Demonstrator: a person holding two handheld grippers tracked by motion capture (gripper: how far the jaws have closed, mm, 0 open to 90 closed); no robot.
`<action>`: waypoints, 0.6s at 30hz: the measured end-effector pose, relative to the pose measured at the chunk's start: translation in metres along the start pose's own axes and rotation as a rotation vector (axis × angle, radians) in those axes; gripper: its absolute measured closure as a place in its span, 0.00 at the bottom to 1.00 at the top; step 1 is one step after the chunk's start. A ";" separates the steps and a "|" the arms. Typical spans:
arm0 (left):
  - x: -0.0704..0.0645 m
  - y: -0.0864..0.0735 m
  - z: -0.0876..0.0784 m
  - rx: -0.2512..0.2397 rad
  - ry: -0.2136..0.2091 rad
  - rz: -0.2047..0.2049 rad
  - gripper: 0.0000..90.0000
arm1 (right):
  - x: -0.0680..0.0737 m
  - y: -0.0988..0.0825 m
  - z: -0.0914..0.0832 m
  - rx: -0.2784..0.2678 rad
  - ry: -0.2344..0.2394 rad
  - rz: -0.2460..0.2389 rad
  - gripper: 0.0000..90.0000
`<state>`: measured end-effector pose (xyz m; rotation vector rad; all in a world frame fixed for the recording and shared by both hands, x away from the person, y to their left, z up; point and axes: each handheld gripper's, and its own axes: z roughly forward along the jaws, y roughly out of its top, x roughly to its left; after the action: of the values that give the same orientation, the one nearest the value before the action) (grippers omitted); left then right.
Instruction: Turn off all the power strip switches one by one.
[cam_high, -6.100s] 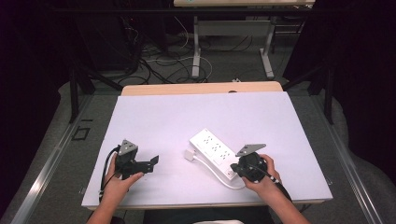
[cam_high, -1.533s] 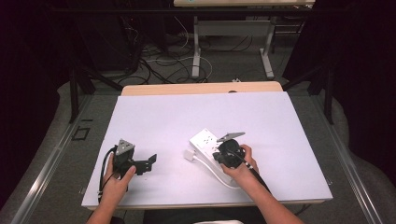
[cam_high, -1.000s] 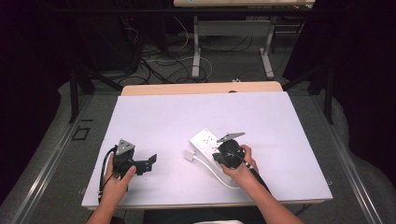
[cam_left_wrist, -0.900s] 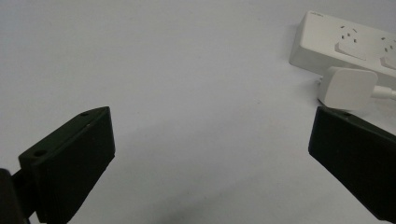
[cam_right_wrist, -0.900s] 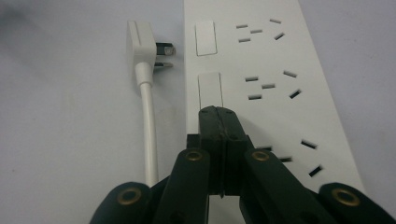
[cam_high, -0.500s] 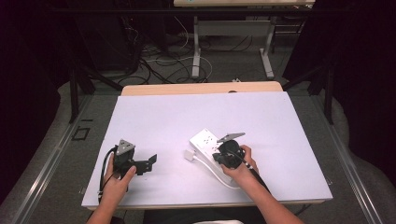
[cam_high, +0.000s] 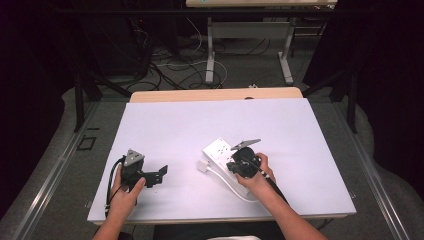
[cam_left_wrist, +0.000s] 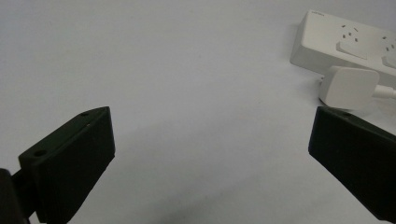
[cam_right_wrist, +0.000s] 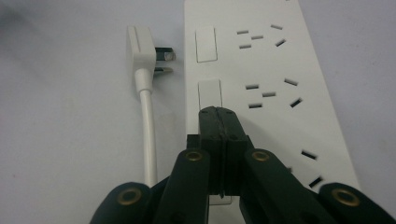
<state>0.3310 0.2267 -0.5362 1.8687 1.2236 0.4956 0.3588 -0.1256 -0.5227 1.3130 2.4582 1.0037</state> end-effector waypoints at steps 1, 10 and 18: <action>0.000 0.000 0.000 -0.003 -0.001 -0.001 0.01 | 0.000 0.001 0.000 -0.009 -0.003 -0.007 1.00; 0.001 0.000 0.000 -0.001 0.000 0.003 0.01 | 0.000 0.015 -0.002 -0.005 0.002 -0.007 1.00; 0.001 0.000 0.000 0.000 0.001 0.001 0.01 | 0.001 0.026 0.003 -0.053 0.011 -0.011 1.00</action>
<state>0.3315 0.2274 -0.5364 1.8688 1.2233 0.4970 0.3769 -0.1135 -0.5087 1.2801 2.4265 1.0688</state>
